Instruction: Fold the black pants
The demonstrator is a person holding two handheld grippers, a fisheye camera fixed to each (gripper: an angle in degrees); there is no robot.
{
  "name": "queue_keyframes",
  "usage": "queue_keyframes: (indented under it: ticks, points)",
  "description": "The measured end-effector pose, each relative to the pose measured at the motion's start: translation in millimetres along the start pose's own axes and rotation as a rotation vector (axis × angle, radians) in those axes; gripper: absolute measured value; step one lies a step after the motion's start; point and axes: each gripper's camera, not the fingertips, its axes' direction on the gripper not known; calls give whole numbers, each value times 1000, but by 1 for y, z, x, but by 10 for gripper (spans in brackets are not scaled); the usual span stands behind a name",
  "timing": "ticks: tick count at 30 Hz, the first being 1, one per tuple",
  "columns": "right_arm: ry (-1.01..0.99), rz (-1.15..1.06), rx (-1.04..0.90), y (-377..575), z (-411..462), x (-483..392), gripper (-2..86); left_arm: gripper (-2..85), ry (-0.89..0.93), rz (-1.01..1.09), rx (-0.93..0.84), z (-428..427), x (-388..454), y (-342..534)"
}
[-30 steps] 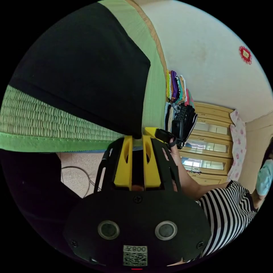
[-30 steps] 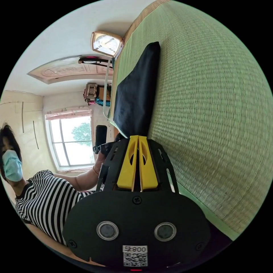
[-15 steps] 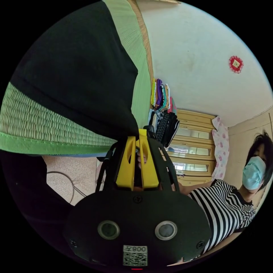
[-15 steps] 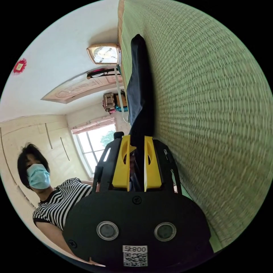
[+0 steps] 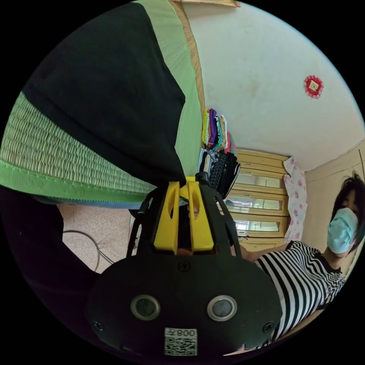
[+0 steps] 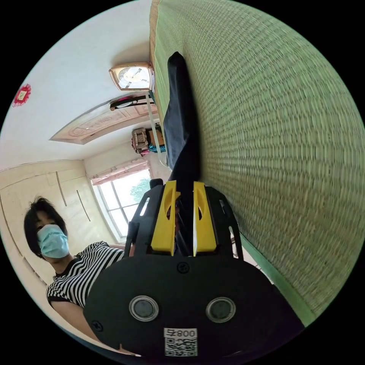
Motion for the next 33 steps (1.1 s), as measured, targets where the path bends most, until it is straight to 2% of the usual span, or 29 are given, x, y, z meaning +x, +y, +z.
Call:
queue_keyframes:
  ticks: [7, 17, 24, 30, 33]
  points:
    - [93, -10, -1, 4, 9, -12, 102, 30, -170, 59, -64, 9, -2, 2]
    - [56, 1, -7, -1, 31, -26, 118, 9, -95, 104, -48, -12, -2, 2]
    - [56, 19, -25, -10, 55, -31, 58, 6, -115, 113, -59, -31, -10, 7]
    - [6, 9, -20, -10, 64, -49, 33, 9, -136, 110, 39, -85, -18, 19]
    - [-52, -8, -8, -11, 69, -63, 27, 20, -75, 33, 154, -122, -34, 25]
